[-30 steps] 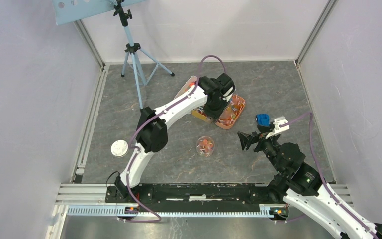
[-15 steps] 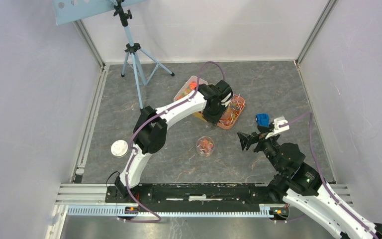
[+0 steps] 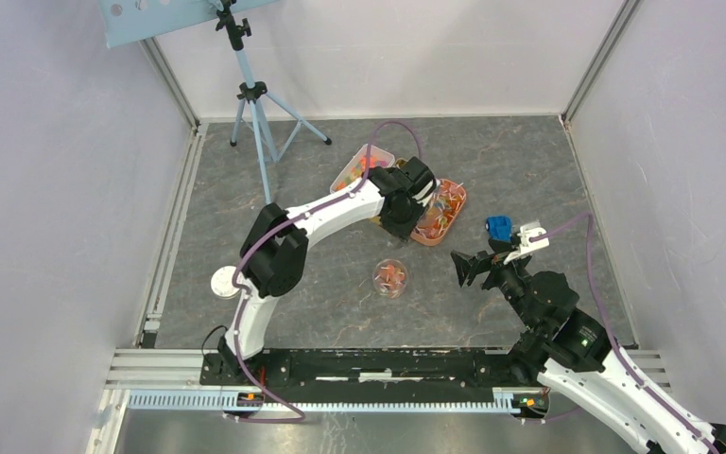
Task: Pack the candies
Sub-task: Scoop the fake candies from the storage box.
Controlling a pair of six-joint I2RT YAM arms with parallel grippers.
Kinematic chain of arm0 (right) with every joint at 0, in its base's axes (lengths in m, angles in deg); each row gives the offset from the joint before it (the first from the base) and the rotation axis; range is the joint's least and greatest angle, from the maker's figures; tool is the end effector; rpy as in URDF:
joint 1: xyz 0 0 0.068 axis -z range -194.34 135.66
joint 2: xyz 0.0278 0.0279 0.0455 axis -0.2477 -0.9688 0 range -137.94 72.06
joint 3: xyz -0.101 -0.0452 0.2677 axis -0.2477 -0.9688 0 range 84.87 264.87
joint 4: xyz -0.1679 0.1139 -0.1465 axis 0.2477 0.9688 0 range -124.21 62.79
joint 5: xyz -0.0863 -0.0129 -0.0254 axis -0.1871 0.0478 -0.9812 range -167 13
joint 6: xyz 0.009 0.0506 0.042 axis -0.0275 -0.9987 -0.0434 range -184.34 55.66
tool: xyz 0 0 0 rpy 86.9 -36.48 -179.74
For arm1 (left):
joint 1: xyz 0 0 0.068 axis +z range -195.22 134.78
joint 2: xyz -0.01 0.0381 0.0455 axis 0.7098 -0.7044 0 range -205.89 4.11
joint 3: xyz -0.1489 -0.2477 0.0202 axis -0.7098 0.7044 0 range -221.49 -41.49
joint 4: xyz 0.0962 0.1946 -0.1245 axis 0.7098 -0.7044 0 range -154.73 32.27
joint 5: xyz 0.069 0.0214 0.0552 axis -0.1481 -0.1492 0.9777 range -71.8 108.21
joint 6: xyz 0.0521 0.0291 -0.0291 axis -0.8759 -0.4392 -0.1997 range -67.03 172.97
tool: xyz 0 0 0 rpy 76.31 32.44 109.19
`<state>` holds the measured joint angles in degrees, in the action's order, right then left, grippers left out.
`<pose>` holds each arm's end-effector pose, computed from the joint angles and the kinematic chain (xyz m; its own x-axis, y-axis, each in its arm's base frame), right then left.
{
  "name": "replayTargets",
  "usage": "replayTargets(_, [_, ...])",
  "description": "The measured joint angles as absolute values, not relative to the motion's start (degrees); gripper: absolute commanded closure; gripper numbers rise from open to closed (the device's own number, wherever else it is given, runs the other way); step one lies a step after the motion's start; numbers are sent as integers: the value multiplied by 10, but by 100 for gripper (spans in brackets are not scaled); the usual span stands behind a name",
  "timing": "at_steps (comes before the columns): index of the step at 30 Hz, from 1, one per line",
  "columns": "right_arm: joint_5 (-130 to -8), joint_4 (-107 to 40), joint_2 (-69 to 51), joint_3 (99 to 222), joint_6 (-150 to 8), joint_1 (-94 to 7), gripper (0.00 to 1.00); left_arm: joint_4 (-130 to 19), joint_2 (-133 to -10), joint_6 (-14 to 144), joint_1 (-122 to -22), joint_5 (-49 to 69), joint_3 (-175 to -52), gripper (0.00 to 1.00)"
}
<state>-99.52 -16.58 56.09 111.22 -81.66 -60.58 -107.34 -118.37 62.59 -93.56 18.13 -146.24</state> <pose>0.0765 0.0507 0.2764 -0.2036 0.1851 -0.9614 -0.3601 0.8990 0.2493 0.3058 -0.3439 0.2203 -0.7297 0.5687 -0.3797 0.6344 0.7703 -0.0655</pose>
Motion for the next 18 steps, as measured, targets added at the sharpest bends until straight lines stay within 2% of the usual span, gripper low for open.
replayTargets(18, [-988,-170,550,1112,-826,-606,2,-1077,-1039,626,-927,182,-1378,98])
